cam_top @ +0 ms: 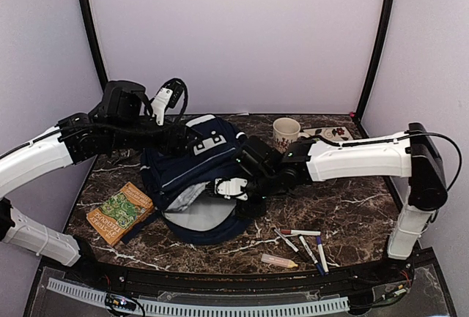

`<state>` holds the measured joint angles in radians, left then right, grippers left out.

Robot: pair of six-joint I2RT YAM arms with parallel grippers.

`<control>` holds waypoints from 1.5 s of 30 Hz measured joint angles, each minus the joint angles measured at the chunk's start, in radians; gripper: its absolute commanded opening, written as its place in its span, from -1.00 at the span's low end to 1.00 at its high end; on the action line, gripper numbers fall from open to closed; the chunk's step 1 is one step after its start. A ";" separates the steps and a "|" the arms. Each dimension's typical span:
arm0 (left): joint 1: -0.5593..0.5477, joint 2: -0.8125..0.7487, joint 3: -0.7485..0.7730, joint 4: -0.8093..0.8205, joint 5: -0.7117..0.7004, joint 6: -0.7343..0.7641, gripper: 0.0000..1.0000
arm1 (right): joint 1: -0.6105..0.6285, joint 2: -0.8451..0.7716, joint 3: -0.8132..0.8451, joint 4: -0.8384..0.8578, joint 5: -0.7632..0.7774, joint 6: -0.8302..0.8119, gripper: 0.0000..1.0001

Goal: Pack the student bag
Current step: Place the largest pocket of the bag in the student bag, then adjust the student bag at the center of the board.

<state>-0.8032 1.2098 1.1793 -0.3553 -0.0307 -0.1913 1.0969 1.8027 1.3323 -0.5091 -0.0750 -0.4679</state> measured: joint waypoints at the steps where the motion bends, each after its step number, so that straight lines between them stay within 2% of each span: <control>1: 0.000 -0.002 -0.011 -0.006 -0.016 -0.018 0.73 | 0.000 -0.024 -0.014 -0.021 -0.021 -0.003 0.17; 5: 0.000 -0.018 -0.058 -0.090 -0.092 -0.130 0.71 | 0.000 -0.133 -0.067 -0.105 -0.122 -0.015 0.16; 10: 0.050 -0.041 -0.134 -0.255 -0.185 -0.299 0.35 | 0.000 -0.228 -0.131 -0.177 -0.216 -0.027 0.15; 12: 0.104 -0.051 -0.176 -0.302 -0.208 -0.336 0.05 | -0.003 -0.241 -0.159 -0.188 -0.225 -0.028 0.14; 15: 0.207 -0.059 -0.228 -0.337 -0.225 -0.357 -0.29 | -0.005 -0.234 -0.163 -0.190 -0.230 -0.026 0.12; 18: 0.311 -0.053 -0.261 -0.324 -0.217 -0.351 -0.50 | -0.007 -0.224 -0.163 -0.187 -0.243 -0.024 0.11; 20: 0.378 -0.029 -0.278 -0.298 -0.203 -0.334 -0.93 | -0.007 -0.212 -0.161 -0.186 -0.248 -0.024 0.10; 21: 0.422 -0.002 -0.283 -0.277 -0.189 -0.317 -1.00 | -0.007 -0.203 -0.161 -0.185 -0.249 -0.020 0.10; 25: 0.569 0.134 -0.286 -0.182 -0.159 -0.255 -1.00 | -0.014 -0.167 -0.160 -0.179 -0.270 -0.004 0.08; 29: 0.637 0.285 -0.270 -0.100 -0.132 -0.190 -1.00 | -0.033 -0.150 -0.159 -0.178 -0.280 0.007 0.08; 33: 0.640 0.436 -0.212 -0.036 -0.079 -0.134 -1.00 | -0.068 -0.150 -0.159 -0.168 -0.290 0.022 0.08; 39: 0.615 0.562 -0.111 0.006 -0.004 -0.103 -1.00 | -0.189 -0.142 -0.158 -0.168 -0.333 0.029 0.09; 45: 0.563 0.689 0.055 0.013 0.025 -0.101 -0.99 | -0.194 -0.122 -0.136 -0.182 -0.370 0.016 0.05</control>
<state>-0.2405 1.8992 1.2343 -0.3428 -0.0059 -0.2920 0.9028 1.6802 1.1961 -0.6910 -0.4446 -0.4515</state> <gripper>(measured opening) 0.017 0.538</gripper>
